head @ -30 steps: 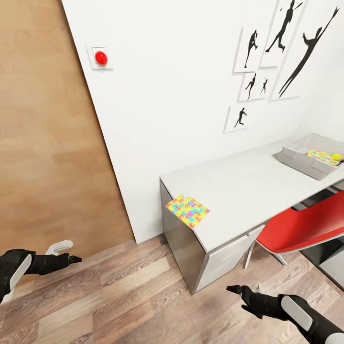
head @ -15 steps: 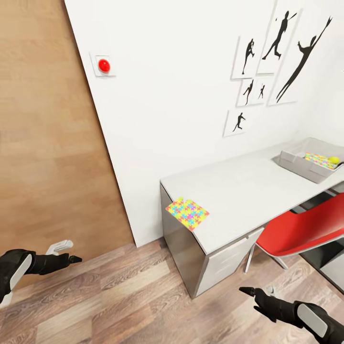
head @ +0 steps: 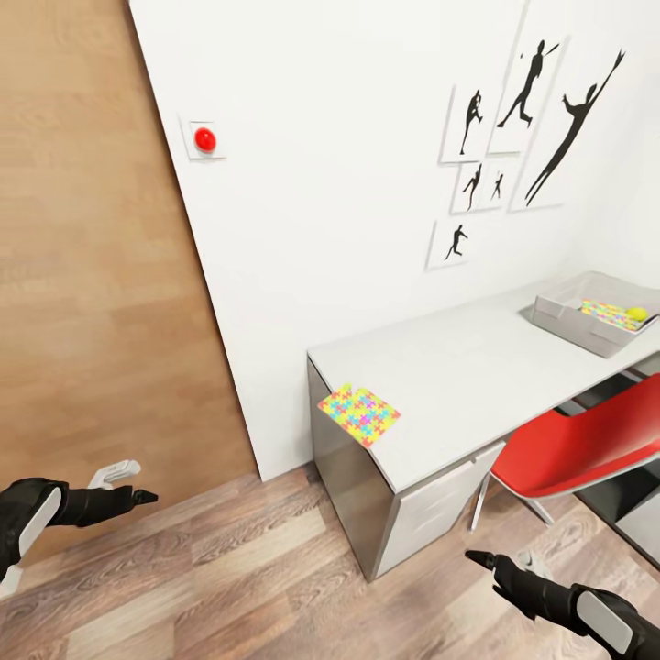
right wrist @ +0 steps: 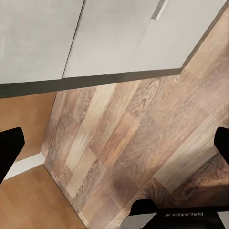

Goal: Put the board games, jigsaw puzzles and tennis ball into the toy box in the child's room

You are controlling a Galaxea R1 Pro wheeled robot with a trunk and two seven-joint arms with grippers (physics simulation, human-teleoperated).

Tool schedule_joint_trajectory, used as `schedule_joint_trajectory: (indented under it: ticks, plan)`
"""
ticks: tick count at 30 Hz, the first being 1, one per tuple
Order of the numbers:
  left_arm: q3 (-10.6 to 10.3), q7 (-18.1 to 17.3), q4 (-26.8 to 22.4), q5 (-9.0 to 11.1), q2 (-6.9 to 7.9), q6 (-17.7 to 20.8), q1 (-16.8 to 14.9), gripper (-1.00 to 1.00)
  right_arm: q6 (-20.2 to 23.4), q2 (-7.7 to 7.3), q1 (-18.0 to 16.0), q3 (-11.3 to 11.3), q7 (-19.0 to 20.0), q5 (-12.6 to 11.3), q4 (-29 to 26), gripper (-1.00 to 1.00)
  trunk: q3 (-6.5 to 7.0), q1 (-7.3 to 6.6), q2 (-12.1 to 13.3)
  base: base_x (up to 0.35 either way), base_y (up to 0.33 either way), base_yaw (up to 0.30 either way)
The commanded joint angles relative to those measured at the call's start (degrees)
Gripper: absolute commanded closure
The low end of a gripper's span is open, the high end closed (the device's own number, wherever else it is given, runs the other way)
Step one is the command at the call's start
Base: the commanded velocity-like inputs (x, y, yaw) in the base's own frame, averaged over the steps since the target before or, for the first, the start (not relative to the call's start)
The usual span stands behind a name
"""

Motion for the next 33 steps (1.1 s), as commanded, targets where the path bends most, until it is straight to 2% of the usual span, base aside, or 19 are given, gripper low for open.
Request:
schedule_joint_trajectory:
  ticks: [1,26,29,33]
  plan:
    - [-0.1,-0.1,0.0,0.2,0.03,0.3,0.0,-1.0,0.1,-0.04,0.0,0.2,0.2,-0.3,0.0,-1.0,0.04,0.01,0.0,0.0,0.0,0.0]
    - [0.1,-0.6,0.0,0.6,-0.01,1.0,0.0,-1.0,-0.4,0.44,0.0,0.2,0.4,-0.1,0.1,-1.0,2.42,0.01,0.0,0.0,0.0,-0.073]
    - [0.1,-0.7,-0.1,0.6,-0.34,1.0,0.0,-1.0,-0.4,0.66,0.0,0.2,0.4,-0.1,0.1,-1.0,2.71,0.01,0.0,0.0,0.0,-0.091]
    - [0.1,-0.6,-0.3,0.6,-1.47,0.8,0.0,-1.0,-0.4,0.76,0.0,0.2,0.4,-0.1,0.0,-1.0,3.09,0.01,0.0,0.0,0.0,-0.091]
